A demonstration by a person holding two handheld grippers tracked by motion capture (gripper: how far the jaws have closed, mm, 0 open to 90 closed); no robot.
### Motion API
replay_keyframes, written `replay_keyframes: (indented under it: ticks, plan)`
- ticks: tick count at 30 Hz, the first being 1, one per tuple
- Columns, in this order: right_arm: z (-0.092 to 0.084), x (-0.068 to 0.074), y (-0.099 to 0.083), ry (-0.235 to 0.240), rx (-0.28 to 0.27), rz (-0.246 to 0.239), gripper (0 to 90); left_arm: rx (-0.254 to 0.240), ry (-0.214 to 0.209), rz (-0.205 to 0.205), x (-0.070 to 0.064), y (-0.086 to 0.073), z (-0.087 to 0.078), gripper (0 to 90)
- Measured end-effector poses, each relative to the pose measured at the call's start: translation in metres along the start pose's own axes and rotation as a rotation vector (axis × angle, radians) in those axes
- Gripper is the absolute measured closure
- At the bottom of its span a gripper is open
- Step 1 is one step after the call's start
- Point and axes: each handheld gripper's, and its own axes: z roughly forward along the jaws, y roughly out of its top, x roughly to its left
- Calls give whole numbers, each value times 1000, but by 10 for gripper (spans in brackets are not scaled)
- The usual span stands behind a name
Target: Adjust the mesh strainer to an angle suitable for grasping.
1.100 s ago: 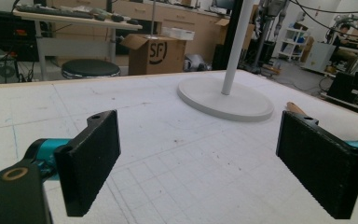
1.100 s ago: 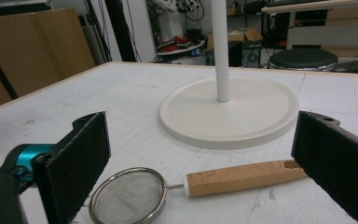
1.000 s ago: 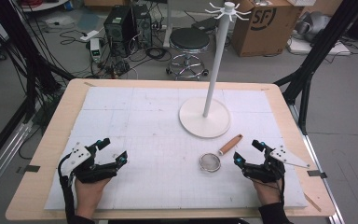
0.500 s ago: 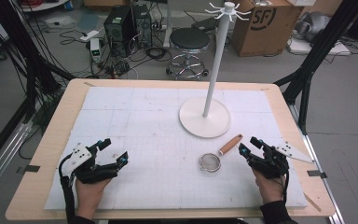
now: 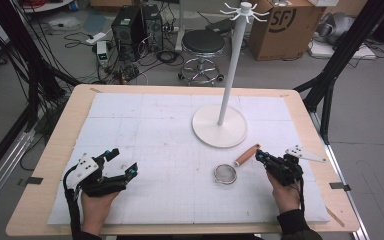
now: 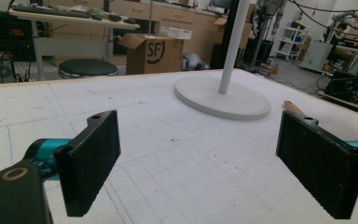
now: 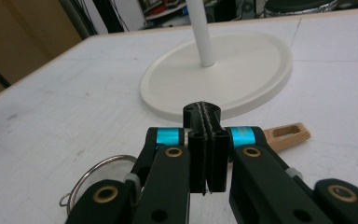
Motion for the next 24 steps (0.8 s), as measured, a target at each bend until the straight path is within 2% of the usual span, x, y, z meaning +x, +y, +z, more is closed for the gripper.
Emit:
replay_keyframes:
  ticks: [3,5,7,9,10,12,14,17,21,24]
  plan:
    - [15,7,1,56,62,26,898,6,1,4,0,0,1,143]
    - [24,13,2,68,92,10,898,5,1,5,-1,0,1,143]
    - [28,17,3,74,106,15,898,5,2,11,-1,0,1,143]
    - [43,29,4,86,147,-3,898,4,-2,7,-1,0,1,143]
    - [43,29,4,86,147,-3,898,4,1,4,-1,0,0,143]
    - [54,38,4,85,191,-11,899,1,0,3,0,0,0,143]
    - [60,41,4,83,207,-6,899,0,2,3,0,0,0,143]
    - [65,42,3,83,225,-4,899,-1,0,3,0,0,0,143]
    - [75,42,-3,62,285,0,900,-3,-2,0,0,0,0,144]
    - [79,42,-5,52,307,-6,900,1,-1,3,0,0,0,144]
